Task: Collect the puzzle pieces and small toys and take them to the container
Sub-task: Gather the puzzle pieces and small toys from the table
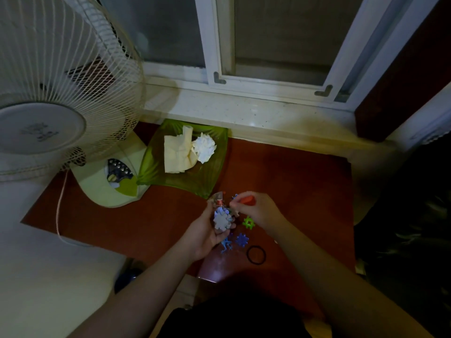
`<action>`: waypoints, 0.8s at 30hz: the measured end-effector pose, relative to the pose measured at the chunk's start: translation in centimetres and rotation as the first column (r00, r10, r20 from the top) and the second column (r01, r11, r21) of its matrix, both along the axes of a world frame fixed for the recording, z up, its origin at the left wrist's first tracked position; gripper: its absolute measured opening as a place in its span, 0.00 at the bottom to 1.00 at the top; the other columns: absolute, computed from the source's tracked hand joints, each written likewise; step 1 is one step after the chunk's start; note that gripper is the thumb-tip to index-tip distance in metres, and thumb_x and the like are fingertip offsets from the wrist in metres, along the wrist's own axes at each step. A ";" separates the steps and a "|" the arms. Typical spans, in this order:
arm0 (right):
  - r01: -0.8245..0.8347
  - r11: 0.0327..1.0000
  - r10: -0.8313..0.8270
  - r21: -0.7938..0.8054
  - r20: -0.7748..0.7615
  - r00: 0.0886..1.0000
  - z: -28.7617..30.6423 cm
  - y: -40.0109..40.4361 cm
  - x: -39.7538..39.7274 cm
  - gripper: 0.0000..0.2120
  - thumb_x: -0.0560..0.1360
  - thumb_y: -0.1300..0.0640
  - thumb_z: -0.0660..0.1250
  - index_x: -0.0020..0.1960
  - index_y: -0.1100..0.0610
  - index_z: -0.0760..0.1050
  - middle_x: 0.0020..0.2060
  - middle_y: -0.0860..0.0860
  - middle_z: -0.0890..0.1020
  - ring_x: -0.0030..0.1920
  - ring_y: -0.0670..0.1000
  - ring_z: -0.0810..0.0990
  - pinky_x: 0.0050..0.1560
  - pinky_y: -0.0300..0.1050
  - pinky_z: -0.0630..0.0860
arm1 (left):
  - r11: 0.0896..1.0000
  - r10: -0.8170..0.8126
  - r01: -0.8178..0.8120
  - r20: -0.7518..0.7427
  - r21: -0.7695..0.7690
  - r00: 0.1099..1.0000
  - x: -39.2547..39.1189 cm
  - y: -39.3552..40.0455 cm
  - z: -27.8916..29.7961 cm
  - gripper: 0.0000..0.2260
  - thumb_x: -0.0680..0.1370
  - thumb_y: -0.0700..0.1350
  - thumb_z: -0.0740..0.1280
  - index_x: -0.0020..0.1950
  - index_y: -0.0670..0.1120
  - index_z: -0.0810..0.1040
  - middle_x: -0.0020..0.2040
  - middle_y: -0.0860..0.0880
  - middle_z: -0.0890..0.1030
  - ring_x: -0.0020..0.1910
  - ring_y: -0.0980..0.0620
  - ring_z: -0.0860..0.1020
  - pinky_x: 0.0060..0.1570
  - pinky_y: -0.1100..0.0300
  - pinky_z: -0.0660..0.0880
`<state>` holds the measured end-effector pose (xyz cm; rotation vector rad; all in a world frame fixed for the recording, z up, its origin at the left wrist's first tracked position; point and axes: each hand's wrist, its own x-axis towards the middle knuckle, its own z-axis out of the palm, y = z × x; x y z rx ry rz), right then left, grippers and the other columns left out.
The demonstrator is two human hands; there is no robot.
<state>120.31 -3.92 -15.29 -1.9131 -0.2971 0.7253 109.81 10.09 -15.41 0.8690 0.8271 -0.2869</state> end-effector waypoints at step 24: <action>0.217 0.962 -0.235 -0.168 -0.097 0.967 -4.4 1.2 3.1 0.07 0.69 0.53 0.76 0.40 0.53 0.79 0.29 0.44 0.77 0.30 0.43 0.75 0.29 0.35 0.67 | 0.966 -0.017 0.025 -0.031 0.256 0.999 -0.9 2.5 -0.9 0.06 0.82 0.43 0.61 0.56 0.45 0.74 0.55 0.43 0.80 0.51 0.47 0.81 0.46 0.61 0.79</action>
